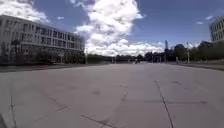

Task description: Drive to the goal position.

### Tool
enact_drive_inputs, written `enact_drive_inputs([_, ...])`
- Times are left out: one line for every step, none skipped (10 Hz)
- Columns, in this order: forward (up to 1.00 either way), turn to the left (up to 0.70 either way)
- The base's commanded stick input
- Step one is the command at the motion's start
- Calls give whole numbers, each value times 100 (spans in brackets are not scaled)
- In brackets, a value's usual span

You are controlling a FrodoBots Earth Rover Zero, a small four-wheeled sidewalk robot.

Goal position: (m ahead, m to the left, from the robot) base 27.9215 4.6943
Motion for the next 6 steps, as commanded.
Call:
enact_drive_inputs([70,0])
enact_drive_inputs([70,0])
enact_drive_inputs([70,0])
enact_drive_inputs([70,0])
enact_drive_inputs([70,0])
enact_drive_inputs([70,0])
